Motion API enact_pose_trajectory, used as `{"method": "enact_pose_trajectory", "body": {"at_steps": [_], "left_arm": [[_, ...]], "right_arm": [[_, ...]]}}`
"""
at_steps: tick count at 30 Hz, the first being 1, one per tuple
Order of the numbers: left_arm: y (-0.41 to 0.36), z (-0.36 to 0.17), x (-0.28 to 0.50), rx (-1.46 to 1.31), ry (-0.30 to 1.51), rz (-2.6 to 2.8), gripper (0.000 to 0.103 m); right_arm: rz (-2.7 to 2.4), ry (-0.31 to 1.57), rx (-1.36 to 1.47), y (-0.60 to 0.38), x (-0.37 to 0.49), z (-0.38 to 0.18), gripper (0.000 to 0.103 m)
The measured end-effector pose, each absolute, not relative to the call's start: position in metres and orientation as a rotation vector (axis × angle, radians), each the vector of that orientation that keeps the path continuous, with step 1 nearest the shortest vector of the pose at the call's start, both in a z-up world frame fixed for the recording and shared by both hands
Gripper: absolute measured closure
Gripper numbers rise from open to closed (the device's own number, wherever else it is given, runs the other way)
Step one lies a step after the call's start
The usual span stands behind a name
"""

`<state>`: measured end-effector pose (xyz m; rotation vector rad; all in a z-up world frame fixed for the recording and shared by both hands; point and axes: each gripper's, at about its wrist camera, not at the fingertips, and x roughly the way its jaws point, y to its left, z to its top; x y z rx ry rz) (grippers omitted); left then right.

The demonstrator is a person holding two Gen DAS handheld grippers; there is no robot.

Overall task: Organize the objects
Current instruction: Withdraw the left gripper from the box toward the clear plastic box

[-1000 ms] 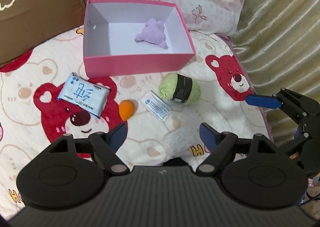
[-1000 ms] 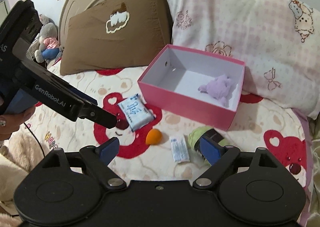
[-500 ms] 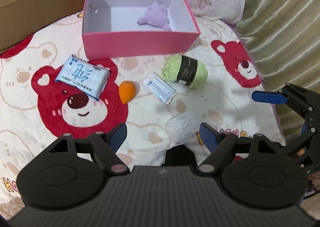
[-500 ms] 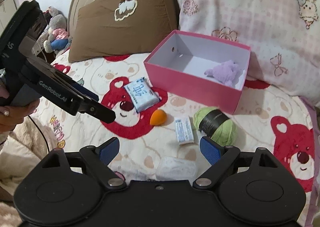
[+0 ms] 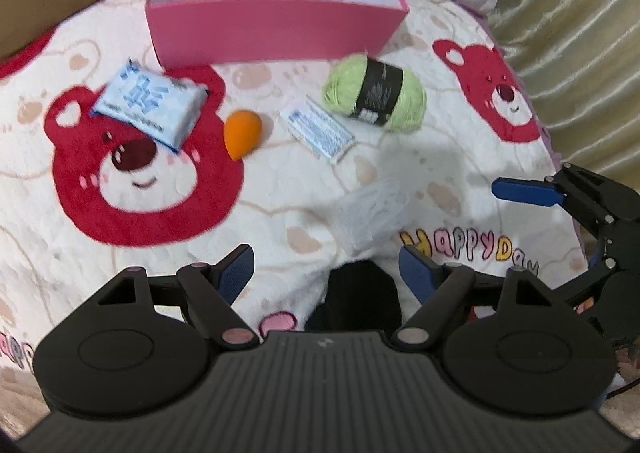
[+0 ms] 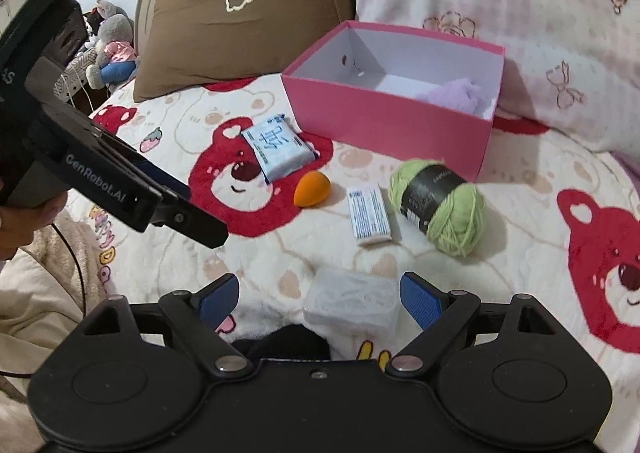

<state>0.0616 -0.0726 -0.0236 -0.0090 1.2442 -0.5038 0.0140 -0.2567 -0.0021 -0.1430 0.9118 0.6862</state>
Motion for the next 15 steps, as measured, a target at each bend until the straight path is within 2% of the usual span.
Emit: {"method": "enact_pose_trajectory", "body": {"at_steps": [15], "left_arm": [[-0.085,-0.073,0.044,-0.102,1.226,-0.502,0.024]], "right_arm": [[0.675,0.913,-0.207,-0.254,0.01,-0.056,0.013]]}}
